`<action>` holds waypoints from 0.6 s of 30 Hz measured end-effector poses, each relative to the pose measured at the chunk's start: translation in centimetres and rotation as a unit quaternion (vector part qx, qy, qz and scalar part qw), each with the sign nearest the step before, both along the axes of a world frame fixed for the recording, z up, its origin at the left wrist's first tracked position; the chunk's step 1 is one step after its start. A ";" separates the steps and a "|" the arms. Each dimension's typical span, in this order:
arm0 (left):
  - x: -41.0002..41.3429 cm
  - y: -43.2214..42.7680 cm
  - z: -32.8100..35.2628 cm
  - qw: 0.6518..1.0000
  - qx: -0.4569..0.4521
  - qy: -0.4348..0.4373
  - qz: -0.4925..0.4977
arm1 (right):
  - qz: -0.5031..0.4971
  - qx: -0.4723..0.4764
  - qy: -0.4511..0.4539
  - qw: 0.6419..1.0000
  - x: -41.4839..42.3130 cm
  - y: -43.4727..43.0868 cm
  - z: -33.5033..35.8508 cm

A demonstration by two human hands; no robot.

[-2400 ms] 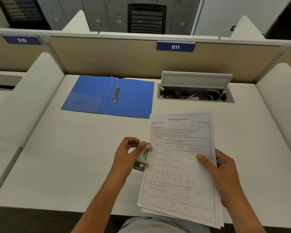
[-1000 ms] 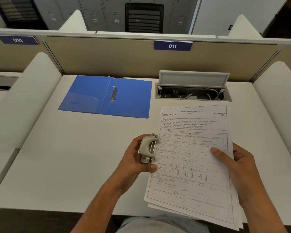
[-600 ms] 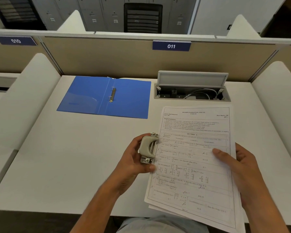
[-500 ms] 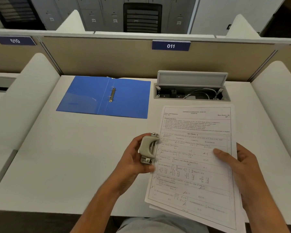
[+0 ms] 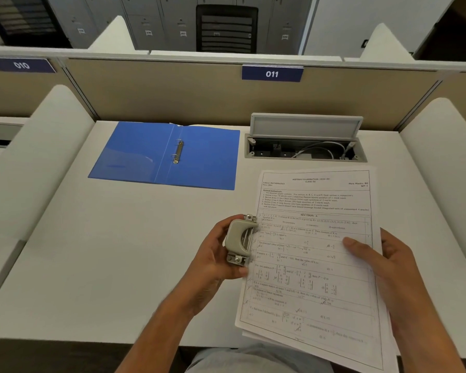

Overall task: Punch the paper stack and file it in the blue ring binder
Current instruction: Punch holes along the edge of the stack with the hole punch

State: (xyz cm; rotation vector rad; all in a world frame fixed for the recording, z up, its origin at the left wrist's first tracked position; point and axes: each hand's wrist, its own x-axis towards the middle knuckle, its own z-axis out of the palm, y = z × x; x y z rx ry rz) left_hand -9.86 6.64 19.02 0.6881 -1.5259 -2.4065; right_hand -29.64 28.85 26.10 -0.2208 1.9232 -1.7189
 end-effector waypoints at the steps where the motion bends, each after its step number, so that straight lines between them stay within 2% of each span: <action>1: 0.0 0.0 0.0 1.000 0.000 0.000 -0.003 | 0.000 0.000 -0.001 1.000 0.1 0.0 0.0; 18: -0.3 0.8 0.4 1.000 -0.014 -0.020 0.007 | -0.002 0.020 0.001 1.000 -0.1 0.5 0.4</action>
